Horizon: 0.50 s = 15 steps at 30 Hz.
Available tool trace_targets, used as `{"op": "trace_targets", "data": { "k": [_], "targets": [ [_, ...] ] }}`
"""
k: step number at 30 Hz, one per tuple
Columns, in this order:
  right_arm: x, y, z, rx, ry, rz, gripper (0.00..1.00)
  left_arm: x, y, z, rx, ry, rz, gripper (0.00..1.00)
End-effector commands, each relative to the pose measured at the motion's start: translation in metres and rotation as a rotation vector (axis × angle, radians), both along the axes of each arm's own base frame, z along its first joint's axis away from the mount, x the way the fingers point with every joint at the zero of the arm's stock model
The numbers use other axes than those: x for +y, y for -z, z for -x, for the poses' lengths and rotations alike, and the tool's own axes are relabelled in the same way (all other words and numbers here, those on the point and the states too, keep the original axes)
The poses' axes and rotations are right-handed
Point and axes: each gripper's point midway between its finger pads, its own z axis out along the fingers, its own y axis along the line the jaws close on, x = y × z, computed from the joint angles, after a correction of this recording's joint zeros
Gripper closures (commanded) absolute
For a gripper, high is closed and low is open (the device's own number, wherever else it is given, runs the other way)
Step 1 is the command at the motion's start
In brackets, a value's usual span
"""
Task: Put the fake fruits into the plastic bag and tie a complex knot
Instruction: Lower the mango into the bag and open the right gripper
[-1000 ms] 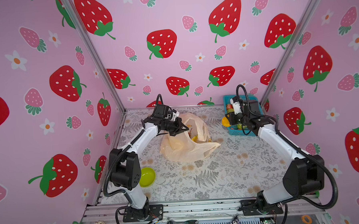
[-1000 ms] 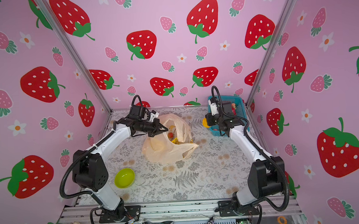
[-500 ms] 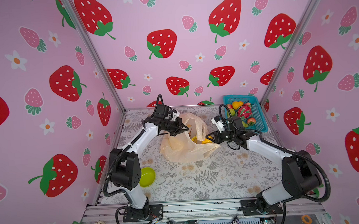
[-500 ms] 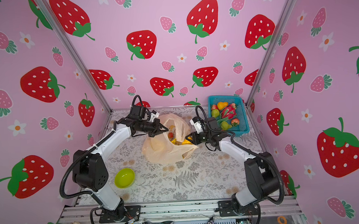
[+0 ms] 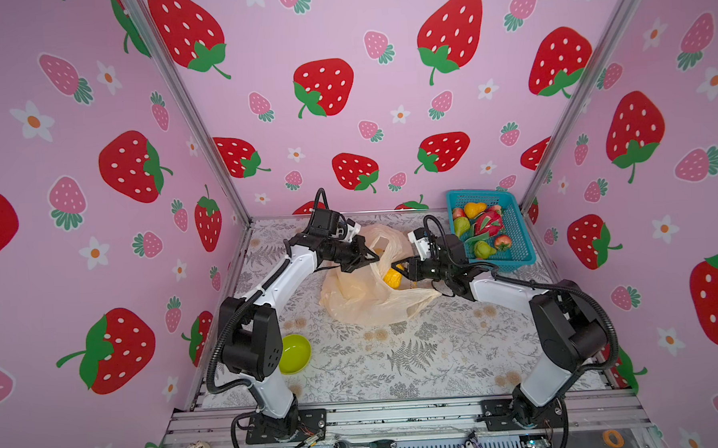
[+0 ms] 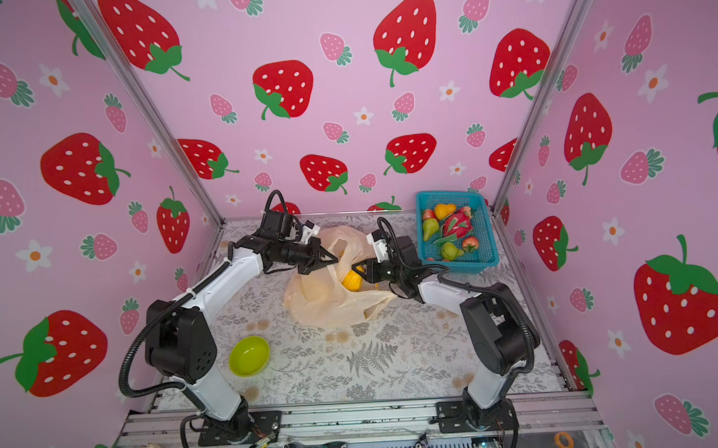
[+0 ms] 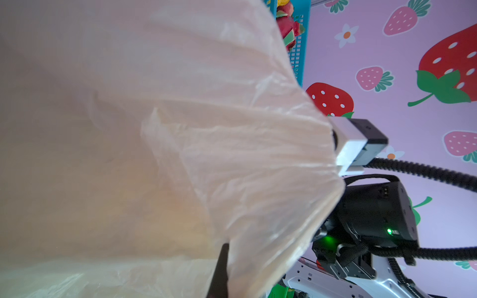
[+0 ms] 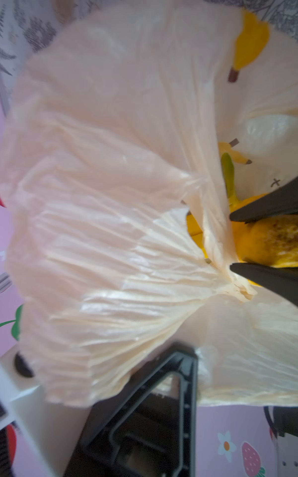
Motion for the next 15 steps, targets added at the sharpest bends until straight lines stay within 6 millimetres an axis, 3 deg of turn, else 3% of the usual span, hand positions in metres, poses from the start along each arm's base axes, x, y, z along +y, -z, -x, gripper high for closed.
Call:
{"op": "trace_targets", "data": {
  "k": [1,9,15],
  "targets": [
    [0.004,-0.022,-0.014,-0.033,0.105,-0.116,0.75,-0.003,-0.015,0.005,-0.028,0.013,0.032,1.00],
    [0.016,-0.024,-0.022,-0.031,0.189,-0.172,0.73,-0.003,-0.017,0.006,-0.035,0.015,0.031,1.00],
    [0.029,-0.009,-0.022,0.008,0.179,-0.172,0.68,-0.003,-0.017,0.005,-0.035,0.016,0.033,1.00]
  ]
}}
